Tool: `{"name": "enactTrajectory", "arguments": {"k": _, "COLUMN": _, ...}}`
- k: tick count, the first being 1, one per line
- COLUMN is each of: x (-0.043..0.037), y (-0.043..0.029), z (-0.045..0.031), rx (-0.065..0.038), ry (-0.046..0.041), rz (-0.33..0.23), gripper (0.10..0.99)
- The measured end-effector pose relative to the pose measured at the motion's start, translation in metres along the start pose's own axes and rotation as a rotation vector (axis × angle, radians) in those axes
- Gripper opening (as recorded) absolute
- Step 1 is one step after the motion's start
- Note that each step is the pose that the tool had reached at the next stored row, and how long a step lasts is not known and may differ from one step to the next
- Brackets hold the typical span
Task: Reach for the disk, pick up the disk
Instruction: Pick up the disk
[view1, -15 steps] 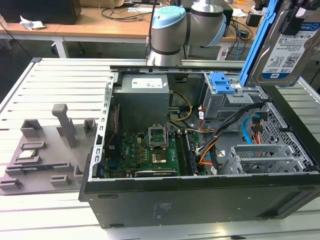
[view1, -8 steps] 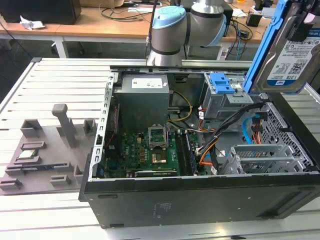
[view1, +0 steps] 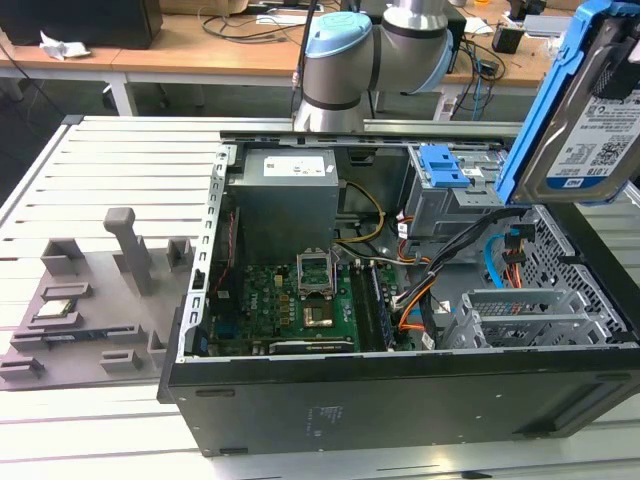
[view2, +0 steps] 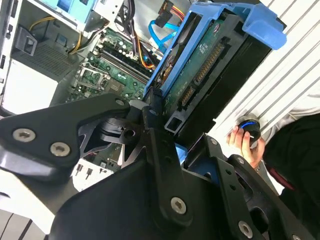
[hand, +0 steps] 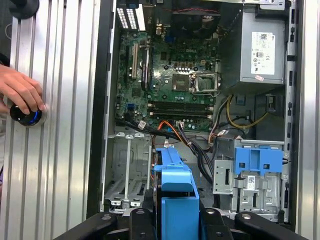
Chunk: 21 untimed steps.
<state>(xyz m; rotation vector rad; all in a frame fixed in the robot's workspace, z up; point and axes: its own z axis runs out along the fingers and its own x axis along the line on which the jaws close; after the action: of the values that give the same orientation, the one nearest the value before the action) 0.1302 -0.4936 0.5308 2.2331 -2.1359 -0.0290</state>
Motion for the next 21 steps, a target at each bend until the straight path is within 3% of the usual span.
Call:
{"name": "enactTrajectory", "arguments": {"k": 7, "x": 0.0256, "y": 0.0011, "z": 0.0010, "rx": 0.000, "ry": 0.0005, "rz": 0.000, "gripper": 0.365}}
{"name": "enactTrajectory", "arguments": {"k": 9, "x": 0.0296, "y": 0.0013, "z": 0.0011, "rx": 0.000, "ry": 0.0006, "rz": 0.000, "gripper": 0.365}}
{"name": "enactTrajectory", "arguments": {"k": 12, "x": 0.0429, "y": 0.0019, "z": 0.0016, "rx": 0.000, "ry": 0.0008, "rz": 0.000, "gripper": 0.365}}
{"name": "enactTrajectory", "arguments": {"k": 21, "x": 0.0619, "y": 0.0027, "z": 0.0028, "rx": 0.000, "ry": 0.0023, "rz": 0.000, "gripper": 0.365}}
